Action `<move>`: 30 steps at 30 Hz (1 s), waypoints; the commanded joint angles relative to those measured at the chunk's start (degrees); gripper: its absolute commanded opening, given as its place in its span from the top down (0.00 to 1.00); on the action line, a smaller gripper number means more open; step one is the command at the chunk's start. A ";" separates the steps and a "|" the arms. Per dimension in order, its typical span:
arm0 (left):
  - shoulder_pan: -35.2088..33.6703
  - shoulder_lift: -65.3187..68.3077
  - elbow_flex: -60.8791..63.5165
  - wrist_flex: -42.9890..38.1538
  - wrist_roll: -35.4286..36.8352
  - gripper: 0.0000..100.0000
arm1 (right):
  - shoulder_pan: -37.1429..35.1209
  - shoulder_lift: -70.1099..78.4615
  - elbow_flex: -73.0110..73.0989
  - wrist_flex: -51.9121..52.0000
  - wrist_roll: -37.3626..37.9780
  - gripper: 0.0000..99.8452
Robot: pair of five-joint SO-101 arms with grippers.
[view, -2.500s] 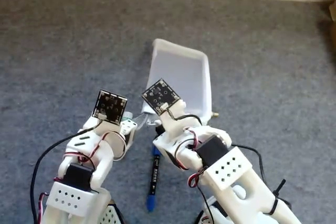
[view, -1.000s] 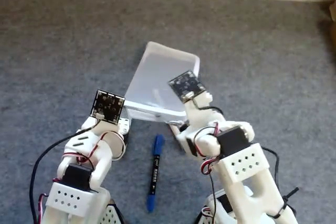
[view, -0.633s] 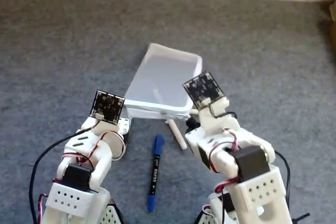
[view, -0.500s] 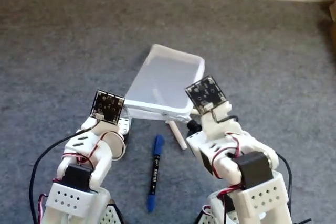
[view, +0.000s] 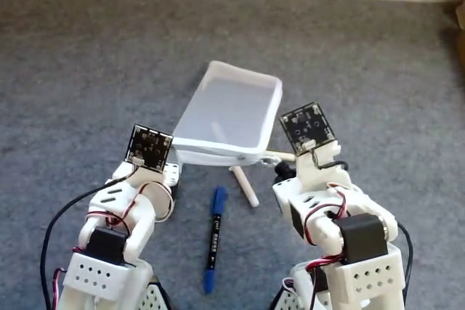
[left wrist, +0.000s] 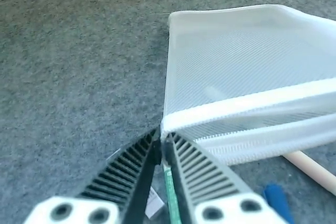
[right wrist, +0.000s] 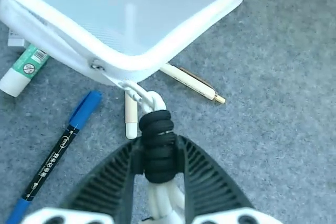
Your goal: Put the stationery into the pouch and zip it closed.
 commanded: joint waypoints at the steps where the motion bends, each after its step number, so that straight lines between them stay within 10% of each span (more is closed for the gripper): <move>1: -1.80 -0.57 -1.36 0.26 0.35 0.86 | 1.71 -1.80 -1.36 0.31 0.53 0.99; 7: -0.84 -0.57 -1.80 0.18 6.24 0.73 | -2.42 -1.89 -1.54 1.89 0.53 0.99; 30: 1.54 -0.22 -1.45 0.00 6.07 0.79 | -6.90 -1.89 -19.47 17.10 0.53 0.99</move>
